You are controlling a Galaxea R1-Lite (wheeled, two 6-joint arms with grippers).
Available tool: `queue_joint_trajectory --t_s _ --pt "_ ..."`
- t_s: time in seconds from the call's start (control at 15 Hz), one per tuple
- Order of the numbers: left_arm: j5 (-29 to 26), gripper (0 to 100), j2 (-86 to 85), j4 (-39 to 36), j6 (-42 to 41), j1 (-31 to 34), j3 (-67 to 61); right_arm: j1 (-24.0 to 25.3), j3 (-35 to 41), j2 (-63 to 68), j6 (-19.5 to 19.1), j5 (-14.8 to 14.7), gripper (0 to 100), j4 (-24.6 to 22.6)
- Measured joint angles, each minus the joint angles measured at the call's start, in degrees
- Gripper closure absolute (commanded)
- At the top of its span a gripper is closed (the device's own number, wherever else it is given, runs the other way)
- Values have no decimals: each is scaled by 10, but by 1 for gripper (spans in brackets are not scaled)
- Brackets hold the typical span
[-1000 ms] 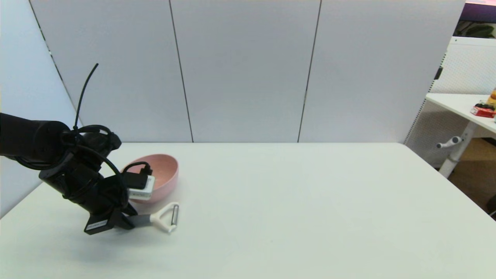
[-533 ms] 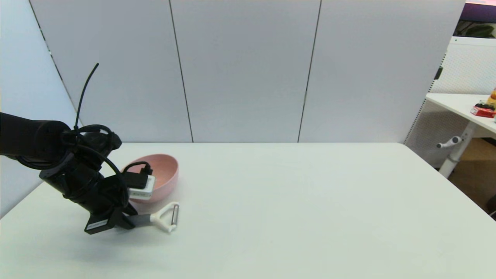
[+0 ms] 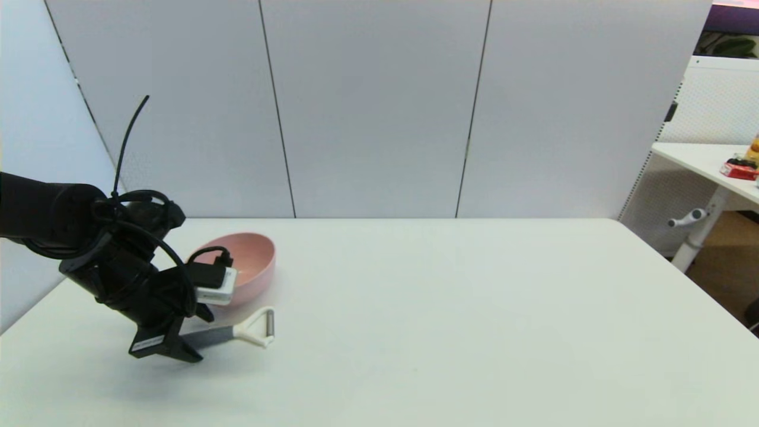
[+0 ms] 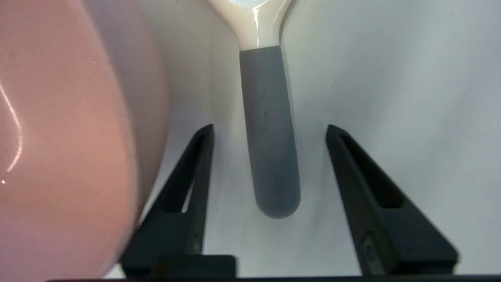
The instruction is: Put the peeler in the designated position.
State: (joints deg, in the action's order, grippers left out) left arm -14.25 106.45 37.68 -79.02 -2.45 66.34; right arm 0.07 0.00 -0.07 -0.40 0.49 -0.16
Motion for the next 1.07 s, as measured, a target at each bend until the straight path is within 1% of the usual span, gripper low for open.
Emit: queue_joint_trajectory --t_s 0.2,0.4,0.67,0.8,1.07 --pt "0 0 -32 13 2 -1 -3 0 0 0 0 0 0 0" --pt "7 0 -103 80 12 1 -18 0 0 0 0 0 0 0" --pt "21 0 -262 169 46 27 -55 0 0 0 0 0 0 0" --pt "19 0 -359 186 90 37 -71 0 0 0 0 0 0 0" --pt "-25 0 -577 184 256 46 -133 0 0 0 0 0 0 0"
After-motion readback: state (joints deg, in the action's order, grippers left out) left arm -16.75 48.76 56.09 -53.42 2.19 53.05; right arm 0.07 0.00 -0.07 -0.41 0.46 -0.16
